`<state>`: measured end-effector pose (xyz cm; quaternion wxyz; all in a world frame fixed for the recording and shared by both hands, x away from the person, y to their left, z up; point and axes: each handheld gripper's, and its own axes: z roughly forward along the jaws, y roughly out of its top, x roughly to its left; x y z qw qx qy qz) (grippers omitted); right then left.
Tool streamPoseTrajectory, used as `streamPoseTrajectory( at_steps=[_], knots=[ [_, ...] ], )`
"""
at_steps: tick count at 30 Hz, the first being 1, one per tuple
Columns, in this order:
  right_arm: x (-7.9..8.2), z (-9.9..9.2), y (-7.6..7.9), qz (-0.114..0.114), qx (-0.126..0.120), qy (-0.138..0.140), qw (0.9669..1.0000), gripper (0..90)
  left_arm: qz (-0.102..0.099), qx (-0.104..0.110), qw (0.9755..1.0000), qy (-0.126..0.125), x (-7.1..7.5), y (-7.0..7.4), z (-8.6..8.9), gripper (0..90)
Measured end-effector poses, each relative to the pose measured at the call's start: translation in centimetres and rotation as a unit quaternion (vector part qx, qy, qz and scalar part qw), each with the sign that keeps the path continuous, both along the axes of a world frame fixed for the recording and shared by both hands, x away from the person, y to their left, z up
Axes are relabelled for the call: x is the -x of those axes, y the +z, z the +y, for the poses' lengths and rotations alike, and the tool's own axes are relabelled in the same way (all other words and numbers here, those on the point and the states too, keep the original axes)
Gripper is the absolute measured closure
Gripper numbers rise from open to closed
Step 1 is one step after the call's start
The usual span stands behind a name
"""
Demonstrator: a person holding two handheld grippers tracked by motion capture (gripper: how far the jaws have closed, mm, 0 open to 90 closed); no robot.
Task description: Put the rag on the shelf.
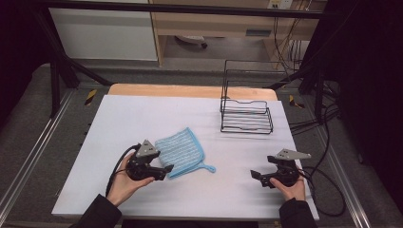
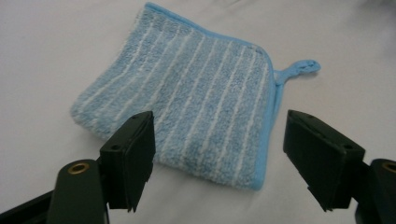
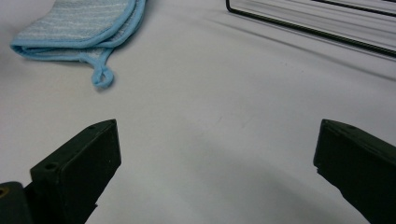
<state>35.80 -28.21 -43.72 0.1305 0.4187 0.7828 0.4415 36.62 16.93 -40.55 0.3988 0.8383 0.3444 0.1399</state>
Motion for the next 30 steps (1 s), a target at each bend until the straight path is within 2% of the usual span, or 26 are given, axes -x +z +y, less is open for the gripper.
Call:
streamPoseTrajectory(
  at_steps=[1, 5, 6, 7, 11, 22, 30],
  knots=[
    [0.0, 0.0, 0.0, 0.0, 0.0, 0.0, 1.0, 1.3, 0.002, -0.001, 1.0, -0.002, 0.0, -0.1, -0.4, 27.2],
    [0.0, 0.0, 0.0, 0.001, 0.002, 0.002, 1.0, 1.3, 0.008, -0.009, 0.9998, -0.014, 0.0, -0.7, -1.6, 39.1],
    [0.0, 0.0, 0.0, 0.001, 0.002, 0.002, 1.0, 1.3, 0.011, -0.011, 0.9998, -0.016, 0.0, -0.8, -1.8, 39.1],
    [0.0, 0.0, 0.0, 0.001, 0.002, 0.002, 1.0, 1.3, 0.014, -0.012, 0.9997, -0.017, 0.0, -1.1, -2.1, 44.5],
    [-0.1, 0.0, -0.1, 0.003, 0.005, 0.003, 1.0, 1.3, 0.03, -0.022, 0.9991, -0.022, 0.1, -1.9, -2.8, 53.3],
    [-0.1, 0.1, -0.1, 0.004, 0.006, 0.004, 1.0, 1.4, 0.037, -0.049, 0.998, -0.015, -0.2, -3.3, -3.5, 59.8],
    [-0.1, 0.2, -0.2, 0.005, 0.008, 0.006, 0.9999, 1.6, 0.035, -0.058, 0.9977, -0.007, -0.3, -3.6, -3.7, 65.8]
  ],
)
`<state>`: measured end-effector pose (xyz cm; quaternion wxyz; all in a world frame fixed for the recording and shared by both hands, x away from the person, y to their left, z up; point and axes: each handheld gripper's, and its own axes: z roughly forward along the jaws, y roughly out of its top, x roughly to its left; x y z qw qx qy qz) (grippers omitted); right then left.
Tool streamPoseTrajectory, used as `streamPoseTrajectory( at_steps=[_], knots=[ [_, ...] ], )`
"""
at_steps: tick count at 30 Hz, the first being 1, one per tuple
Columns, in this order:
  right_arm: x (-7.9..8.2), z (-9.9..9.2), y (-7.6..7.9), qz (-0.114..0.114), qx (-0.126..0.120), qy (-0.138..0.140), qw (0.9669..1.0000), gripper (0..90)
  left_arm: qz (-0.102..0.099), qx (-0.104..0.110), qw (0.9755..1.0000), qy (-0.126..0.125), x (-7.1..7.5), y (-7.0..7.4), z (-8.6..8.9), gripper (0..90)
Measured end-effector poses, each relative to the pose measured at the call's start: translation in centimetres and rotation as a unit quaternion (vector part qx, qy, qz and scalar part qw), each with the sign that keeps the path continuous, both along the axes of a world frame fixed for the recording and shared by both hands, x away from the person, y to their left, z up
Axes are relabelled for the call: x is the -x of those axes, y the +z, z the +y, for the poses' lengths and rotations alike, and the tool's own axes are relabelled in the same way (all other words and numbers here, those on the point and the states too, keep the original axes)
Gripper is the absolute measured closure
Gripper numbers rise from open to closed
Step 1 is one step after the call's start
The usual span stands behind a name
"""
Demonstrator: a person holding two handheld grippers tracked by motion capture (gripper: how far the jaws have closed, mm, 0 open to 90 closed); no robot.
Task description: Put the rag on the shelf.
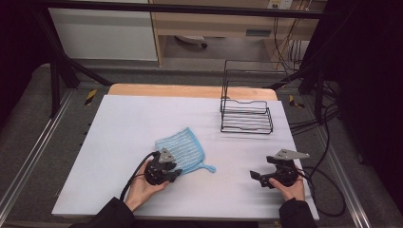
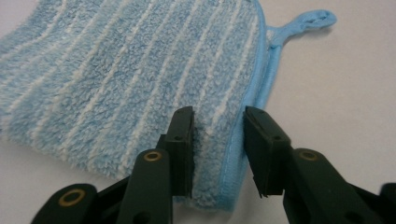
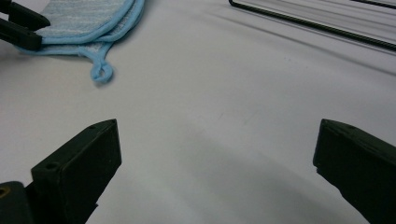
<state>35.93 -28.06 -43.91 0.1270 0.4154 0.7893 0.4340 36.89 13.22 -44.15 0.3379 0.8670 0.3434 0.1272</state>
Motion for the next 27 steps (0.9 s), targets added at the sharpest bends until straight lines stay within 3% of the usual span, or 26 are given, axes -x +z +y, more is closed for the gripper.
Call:
streamPoseTrajectory(
  at_steps=[11, 18, 27],
  knots=[
    [-0.1, 0.1, -0.1, 0.002, 0.0, 0.002, 1.0, 2.0, 0.005, -0.004, 1.0, -0.001, -0.2, 0.5, 0.1, 81.1],
    [0.0, 0.1, -0.1, 0.002, -0.001, 0.003, 1.0, 2.0, 0.012, 0.006, 0.9998, -0.014, 0.1, 1.4, 0.8, 82.4],
    [0.1, 0.4, 0.0, 0.006, -0.002, 0.006, 1.0, 2.6, 0.02, -0.001, 0.9992, -0.033, 1.0, 1.4, 2.2, 82.2]
  ],
)
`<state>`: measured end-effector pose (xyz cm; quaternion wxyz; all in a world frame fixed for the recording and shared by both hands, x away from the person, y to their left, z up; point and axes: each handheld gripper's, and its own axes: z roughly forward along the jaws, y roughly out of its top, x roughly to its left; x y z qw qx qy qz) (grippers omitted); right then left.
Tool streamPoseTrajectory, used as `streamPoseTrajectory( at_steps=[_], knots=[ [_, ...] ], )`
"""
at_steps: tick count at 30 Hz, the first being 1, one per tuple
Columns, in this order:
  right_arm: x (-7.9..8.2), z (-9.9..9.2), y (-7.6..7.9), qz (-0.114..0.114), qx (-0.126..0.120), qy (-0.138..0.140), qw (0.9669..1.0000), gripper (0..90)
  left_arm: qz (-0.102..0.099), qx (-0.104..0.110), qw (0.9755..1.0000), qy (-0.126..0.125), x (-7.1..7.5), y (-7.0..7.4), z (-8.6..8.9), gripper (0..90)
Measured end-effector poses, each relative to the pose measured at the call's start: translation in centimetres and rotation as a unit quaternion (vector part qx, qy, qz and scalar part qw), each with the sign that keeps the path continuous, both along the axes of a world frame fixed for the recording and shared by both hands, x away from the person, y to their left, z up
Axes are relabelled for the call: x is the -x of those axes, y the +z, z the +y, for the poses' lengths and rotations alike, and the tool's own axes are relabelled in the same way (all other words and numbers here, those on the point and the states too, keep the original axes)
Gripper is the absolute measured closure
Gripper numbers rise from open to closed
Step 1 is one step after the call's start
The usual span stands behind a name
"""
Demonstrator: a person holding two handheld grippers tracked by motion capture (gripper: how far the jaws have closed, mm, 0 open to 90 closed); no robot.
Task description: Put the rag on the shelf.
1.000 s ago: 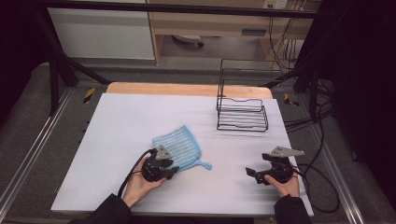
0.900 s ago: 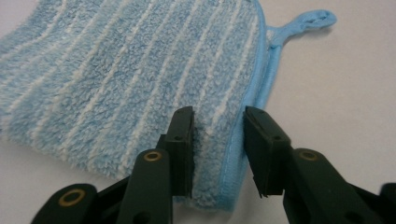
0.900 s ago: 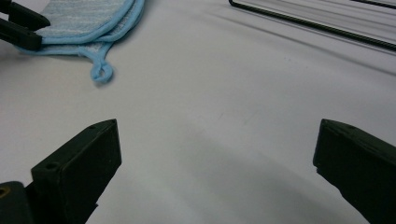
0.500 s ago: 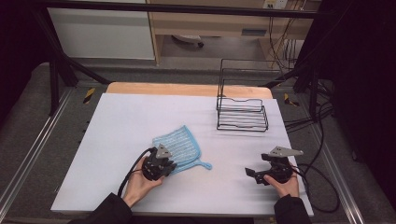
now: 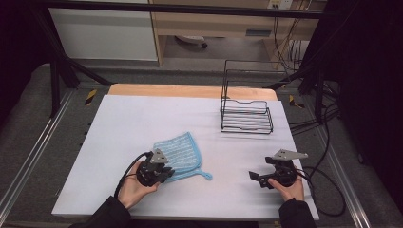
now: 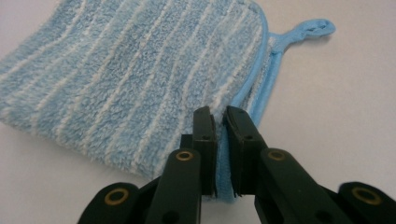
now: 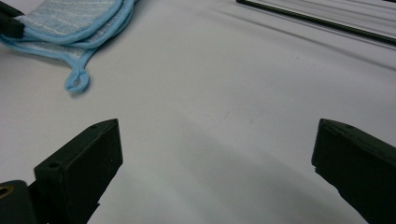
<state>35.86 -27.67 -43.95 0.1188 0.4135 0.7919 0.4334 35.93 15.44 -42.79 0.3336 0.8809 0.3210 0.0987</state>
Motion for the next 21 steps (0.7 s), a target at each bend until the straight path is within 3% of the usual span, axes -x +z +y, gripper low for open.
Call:
streamPoseTrajectory(
  at_steps=[11, 21],
  knots=[
    [0.3, 1.8, 0.4, -0.003, -0.001, 0.015, 0.9999, 7.6, -0.003, 0.001, 1.0, -0.005, 0.7, -0.4, 1.3, 81.7],
    [0.6, 9.1, 0.6, -0.002, 0.006, 0.061, 0.9981, 22.5, 0.001, 0.002, 0.9999, -0.014, 1.2, -0.4, 2.6, 81.8]
  ],
)
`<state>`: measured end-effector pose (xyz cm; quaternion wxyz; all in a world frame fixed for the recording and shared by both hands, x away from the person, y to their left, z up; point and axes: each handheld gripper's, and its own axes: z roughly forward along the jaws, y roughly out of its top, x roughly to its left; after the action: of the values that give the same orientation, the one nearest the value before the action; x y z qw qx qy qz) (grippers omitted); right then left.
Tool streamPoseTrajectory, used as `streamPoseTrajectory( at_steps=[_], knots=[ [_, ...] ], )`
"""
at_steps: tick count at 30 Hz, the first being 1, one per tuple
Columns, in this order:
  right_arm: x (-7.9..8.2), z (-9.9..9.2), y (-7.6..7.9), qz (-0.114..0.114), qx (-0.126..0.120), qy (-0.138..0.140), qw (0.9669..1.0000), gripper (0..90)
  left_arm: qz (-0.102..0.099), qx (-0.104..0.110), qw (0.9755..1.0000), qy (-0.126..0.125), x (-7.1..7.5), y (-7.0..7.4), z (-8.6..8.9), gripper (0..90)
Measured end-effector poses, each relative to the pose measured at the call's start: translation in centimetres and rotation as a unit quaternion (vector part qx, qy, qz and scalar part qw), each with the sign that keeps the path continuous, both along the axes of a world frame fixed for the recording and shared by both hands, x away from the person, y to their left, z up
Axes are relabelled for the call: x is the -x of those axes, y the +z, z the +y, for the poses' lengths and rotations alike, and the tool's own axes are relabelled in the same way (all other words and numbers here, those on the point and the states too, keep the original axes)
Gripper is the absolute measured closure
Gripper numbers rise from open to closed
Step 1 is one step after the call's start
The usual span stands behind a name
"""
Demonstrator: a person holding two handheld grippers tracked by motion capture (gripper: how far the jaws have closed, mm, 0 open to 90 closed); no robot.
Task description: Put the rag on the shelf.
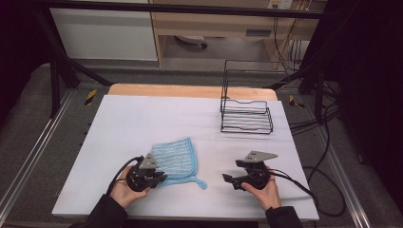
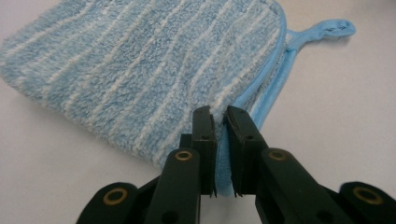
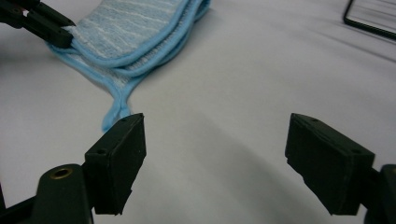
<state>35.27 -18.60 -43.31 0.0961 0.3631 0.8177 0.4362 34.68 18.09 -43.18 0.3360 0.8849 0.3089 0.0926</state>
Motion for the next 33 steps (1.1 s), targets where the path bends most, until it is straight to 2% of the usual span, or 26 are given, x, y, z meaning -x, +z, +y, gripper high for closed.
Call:
streamPoseTrajectory(
  at_steps=[4, 6, 7, 11, 14, 16, 20, 23, 26, 30, 32, 33],
  knots=[
    [0.2, 2.8, -0.2, 0.008, 0.001, 0.019, 0.9998, 31.9, 0.0, -0.01, 0.9999, -0.009, 0.3, 0.2, 0.5, 82.4],
    [0.2, 3.4, -0.3, 0.011, 0.001, 0.026, 0.9996, 35.4, 0.0, -0.009, 0.9999, -0.009, 0.4, 0.1, 0.6, 82.5],
    [0.3, 4.5, -0.5, 0.016, 0.003, 0.034, 0.9993, 39.6, 0.0, -0.009, 0.9999, -0.011, 0.5, 0.1, 0.8, 82.5],
    [0.3, 7.1, -1.2, 0.023, 0.009, 0.057, 0.9981, 45.7, -0.004, -0.01, 0.9998, -0.014, 0.8, 0.1, 1.2, 82.5],
    [0.1, 8.4, -1.5, 0.022, 0.015, 0.057, 0.998, 46.2, -0.002, -0.002, 0.9999, -0.011, 0.8, -0.1, 1.2, 81.7],
    [-0.4, 8.6, -1.3, 0.023, 0.008, 0.045, 0.9987, 44.0, -0.001, 0.001, 1.0, -0.009, 0.8, -0.1, 1.2, 79.6],
    [-2.0, 8.3, -0.5, 0.009, -0.003, 0.018, 0.9998, 42.9, -0.002, 0.021, 0.9998, -0.003, 0.8, 0.3, 1.1, 72.4],
    [-3.1, 8.4, -0.4, 0.019, -0.007, 0.005, 0.9998, 44.4, -0.007, 0.033, 0.9994, 0.002, 0.9, 0.6, 1.2, 70.3],
    [-2.8, 9.1, -1.1, 0.025, 0.003, 0.022, 0.9994, 46.5, -0.006, 0.036, 0.9993, 0.002, 1.0, 0.7, 1.2, 70.8],
    [-1.5, 9.4, -1.9, 0.036, 0.022, 0.046, 0.998, 52.9, 0.004, 0.021, 0.9998, 0.001, 1.0, -0.2, 0.5, 73.7],
    [-0.9, 9.6, -2.2, 0.042, 0.023, 0.059, 0.9971, 55.3, 0.004, 0.018, 0.9998, 0.0, 1.0, -0.3, 0.4, 74.7],
    [-0.6, 9.6, -2.2, 0.038, 0.021, 0.062, 0.9971, 57.6, 0.001, 0.017, 0.9998, 0.004, 1.0, -0.4, 0.2, 75.2]
  ],
)
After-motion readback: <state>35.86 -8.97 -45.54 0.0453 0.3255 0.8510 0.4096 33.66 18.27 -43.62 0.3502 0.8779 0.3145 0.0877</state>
